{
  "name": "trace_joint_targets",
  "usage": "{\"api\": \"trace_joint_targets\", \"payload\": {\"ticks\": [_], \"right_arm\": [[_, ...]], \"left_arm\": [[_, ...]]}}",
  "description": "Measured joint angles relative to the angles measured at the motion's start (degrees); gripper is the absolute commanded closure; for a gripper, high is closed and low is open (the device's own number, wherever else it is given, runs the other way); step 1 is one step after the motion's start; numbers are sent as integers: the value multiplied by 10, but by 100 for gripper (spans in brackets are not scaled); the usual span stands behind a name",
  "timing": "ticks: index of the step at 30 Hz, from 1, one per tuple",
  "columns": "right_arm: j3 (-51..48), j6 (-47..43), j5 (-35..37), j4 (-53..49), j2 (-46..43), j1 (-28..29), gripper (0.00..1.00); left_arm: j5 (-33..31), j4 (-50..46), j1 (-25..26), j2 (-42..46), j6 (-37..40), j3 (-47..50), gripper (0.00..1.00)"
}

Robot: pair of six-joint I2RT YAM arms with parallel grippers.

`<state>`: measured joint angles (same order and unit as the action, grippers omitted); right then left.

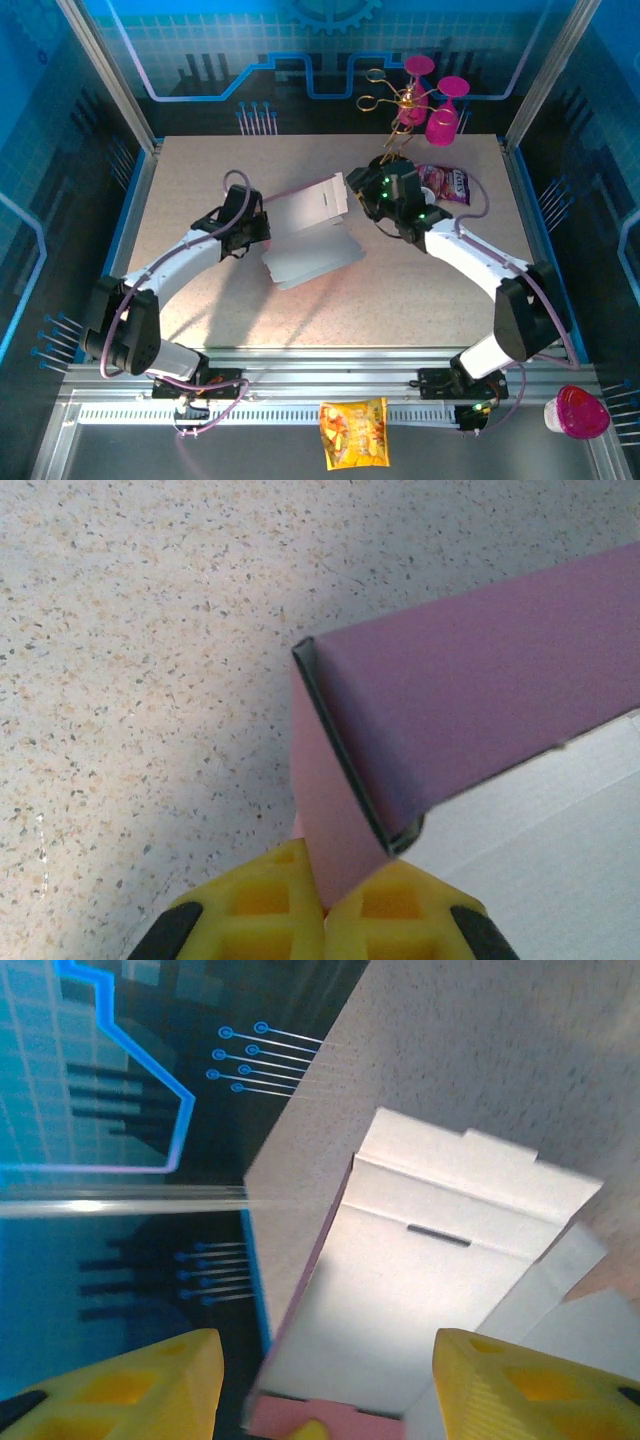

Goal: Fold the paper box

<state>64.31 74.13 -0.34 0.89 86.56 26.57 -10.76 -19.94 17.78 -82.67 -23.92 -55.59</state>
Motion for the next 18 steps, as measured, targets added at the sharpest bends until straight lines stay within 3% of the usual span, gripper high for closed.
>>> {"api": "trace_joint_targets", "payload": {"ticks": [8, 18], "right_arm": [[134, -161, -16, -198, -4, -17, 42], [291, -255, -47, -359, 80, -30, 44]], "left_arm": [[66, -113, -17, -43, 5, -116, 100], [84, -221, -17, -64, 51, -191, 100]]}}
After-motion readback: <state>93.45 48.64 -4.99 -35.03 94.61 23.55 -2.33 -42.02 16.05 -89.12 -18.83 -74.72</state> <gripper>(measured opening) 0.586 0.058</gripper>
